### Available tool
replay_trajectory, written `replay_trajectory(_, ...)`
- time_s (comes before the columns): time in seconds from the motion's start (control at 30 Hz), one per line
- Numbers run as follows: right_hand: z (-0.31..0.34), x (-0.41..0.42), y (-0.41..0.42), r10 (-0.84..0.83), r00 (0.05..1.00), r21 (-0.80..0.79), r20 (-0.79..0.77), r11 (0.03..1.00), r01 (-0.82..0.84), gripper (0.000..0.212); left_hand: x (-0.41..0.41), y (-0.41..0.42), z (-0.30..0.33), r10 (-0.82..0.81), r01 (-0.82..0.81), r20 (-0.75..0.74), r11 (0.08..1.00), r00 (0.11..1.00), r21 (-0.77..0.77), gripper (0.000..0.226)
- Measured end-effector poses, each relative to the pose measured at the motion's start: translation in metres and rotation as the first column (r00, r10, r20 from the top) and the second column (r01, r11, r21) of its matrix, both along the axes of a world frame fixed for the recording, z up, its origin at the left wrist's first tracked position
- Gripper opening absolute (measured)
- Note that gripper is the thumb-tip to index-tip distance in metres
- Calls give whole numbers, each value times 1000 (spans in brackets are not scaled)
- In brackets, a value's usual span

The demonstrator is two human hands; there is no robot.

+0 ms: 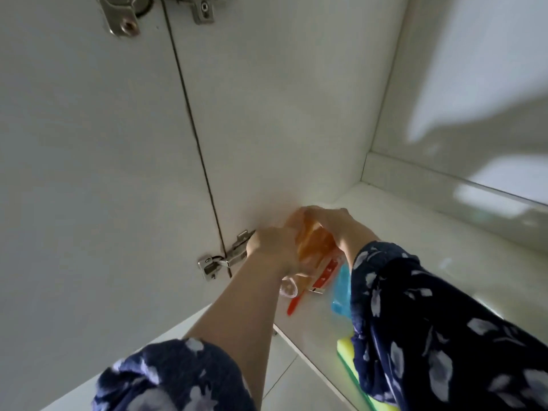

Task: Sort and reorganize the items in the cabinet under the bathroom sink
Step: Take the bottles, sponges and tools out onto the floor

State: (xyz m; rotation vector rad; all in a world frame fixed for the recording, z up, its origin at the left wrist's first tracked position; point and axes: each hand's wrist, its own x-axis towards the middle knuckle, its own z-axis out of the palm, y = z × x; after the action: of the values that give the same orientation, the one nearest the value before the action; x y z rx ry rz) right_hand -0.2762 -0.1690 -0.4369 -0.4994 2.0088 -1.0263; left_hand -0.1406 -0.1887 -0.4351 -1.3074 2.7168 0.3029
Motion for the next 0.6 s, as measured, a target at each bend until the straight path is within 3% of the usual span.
replay_trajectory(0.1,0,9,5,-50,999,7,-15,999,50,92,0,3,-7,10,-8,-56,999,998,46,117)
replay_trajectory(0.23,-4,12,16,-126,992,-94,22,987,128,85,-2,5,-18,36,-33,-97,999,995,41,122)
replay_trajectory(0.33,-3,23,20,-131,991,-229,2,965,128,72,8,10,-22,133,-82,-253,976,958,201,135)
replay_trajectory(0.4,2,34,24,-113,985,-280,-129,957,73,71,19,18,-21,191,-95,-334,954,923,283,142)
replay_trajectory(0.5,7,53,35,-92,966,-355,-240,935,1,78,36,38,-26,226,-171,-382,970,896,173,141)
replay_trajectory(0.6,10,72,53,-45,985,-473,-164,880,-39,84,55,66,-27,292,-259,-453,957,843,135,134)
